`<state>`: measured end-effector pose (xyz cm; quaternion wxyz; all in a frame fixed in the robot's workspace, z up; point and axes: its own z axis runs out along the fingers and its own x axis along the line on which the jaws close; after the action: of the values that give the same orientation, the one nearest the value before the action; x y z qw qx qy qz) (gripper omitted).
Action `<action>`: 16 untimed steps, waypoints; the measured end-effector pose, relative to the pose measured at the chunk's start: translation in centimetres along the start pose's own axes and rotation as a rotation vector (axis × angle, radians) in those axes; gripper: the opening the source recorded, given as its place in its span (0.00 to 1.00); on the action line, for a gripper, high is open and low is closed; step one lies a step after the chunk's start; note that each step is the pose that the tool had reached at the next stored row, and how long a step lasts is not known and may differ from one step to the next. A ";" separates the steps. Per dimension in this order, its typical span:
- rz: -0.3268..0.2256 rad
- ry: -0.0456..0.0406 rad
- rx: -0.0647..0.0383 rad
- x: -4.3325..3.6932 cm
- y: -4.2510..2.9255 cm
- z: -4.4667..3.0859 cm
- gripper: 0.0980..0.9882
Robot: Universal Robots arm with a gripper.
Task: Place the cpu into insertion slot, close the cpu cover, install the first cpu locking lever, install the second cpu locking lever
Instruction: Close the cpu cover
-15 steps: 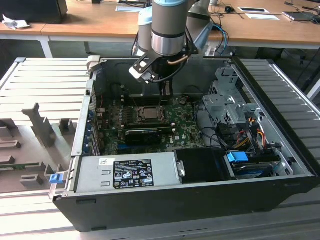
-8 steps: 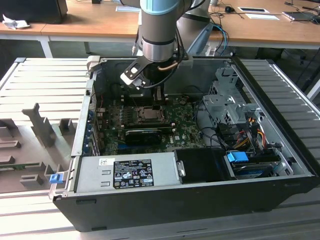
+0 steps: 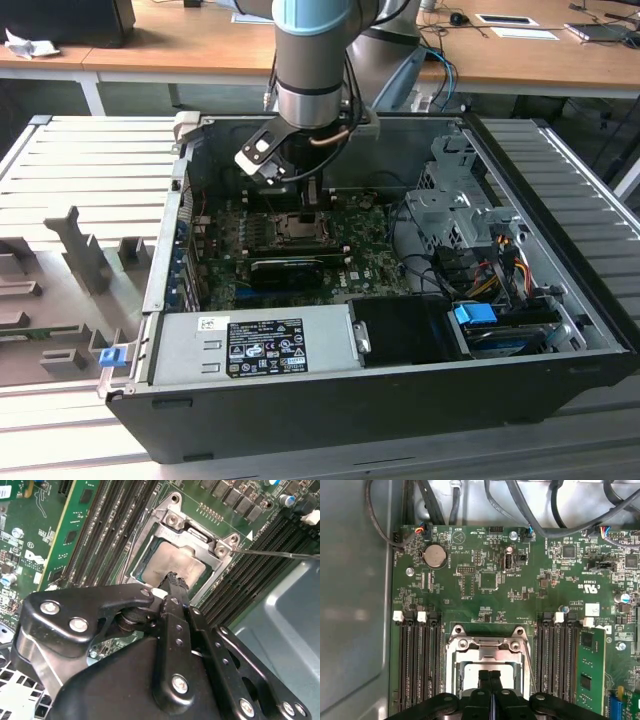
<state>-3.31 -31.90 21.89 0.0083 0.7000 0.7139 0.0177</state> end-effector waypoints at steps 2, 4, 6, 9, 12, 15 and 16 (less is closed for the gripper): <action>-0.005 0.0002 0.000 -0.06 -0.32 0.08 0.01; -0.013 0.0005 0.000 -0.05 -1.13 0.19 0.01; -0.020 0.0007 0.000 -0.04 -1.69 0.36 0.01; -0.026 0.0009 0.000 -0.03 -2.32 0.69 0.01; -0.030 0.0011 0.001 -0.03 -2.44 1.04 0.01; -0.033 0.0008 0.002 -0.04 -2.46 1.29 0.01; -0.033 0.0015 0.001 -0.03 -2.46 1.11 0.01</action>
<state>-5.72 -31.96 20.69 0.0076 0.6882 0.7253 0.0176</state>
